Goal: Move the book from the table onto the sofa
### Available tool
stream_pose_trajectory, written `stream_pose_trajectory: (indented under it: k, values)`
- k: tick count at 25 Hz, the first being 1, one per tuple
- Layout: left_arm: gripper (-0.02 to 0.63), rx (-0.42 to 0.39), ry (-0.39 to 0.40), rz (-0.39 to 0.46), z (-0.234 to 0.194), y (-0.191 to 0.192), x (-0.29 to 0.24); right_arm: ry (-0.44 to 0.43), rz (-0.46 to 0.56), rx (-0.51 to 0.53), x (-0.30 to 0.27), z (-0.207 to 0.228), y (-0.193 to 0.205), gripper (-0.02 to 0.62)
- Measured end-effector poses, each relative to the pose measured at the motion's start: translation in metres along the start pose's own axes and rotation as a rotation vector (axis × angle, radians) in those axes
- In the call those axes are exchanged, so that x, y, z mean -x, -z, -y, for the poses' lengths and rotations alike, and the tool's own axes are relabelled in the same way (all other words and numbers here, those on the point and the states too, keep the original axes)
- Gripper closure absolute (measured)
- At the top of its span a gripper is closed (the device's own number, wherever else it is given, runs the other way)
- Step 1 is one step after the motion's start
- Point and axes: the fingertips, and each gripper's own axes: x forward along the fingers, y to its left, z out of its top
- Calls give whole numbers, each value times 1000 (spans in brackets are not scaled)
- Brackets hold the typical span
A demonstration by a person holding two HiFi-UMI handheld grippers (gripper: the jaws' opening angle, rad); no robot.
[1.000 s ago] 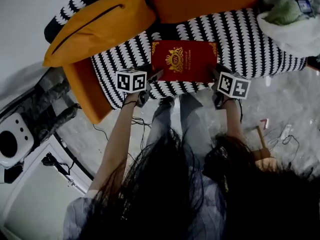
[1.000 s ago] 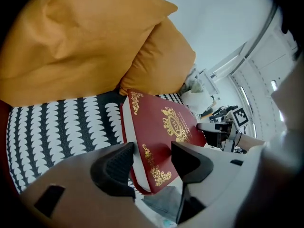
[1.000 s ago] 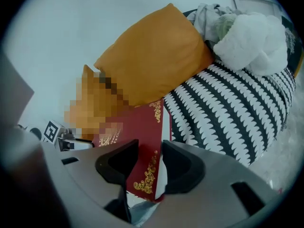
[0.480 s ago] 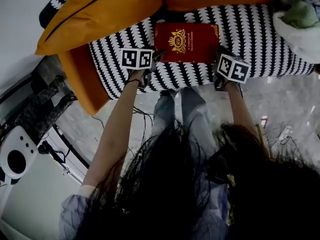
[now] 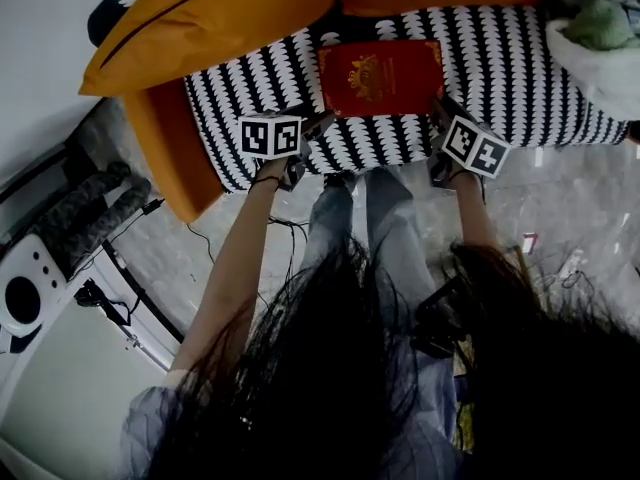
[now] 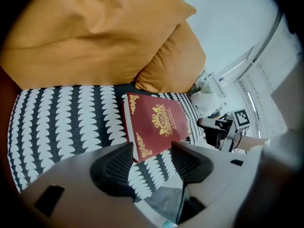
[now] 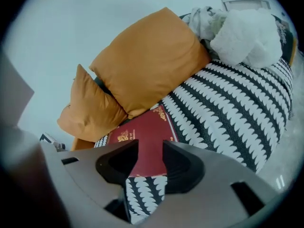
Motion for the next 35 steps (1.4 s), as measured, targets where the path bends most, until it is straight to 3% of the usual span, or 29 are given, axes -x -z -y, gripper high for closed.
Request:
stream_pose_trajectory:
  k: [5,11,22,29,35]
  values:
    - [348,-20,56,95,23,-5,33,-48,80,-6,30,-33,-4,439]
    - [348,-88,109,113,45,2,68,-31,98,21,70,-80,9,503]
    - [356,-214,247,234,123,-8,164,-113,172,65,147,-186,15,506]
    - [367,-204,359,325,166,-9,219,-124,242,99,191,-234,1,506]
    - [367,-178,436,416,184,-6,275,-102,258,120,218,-256,15,508]
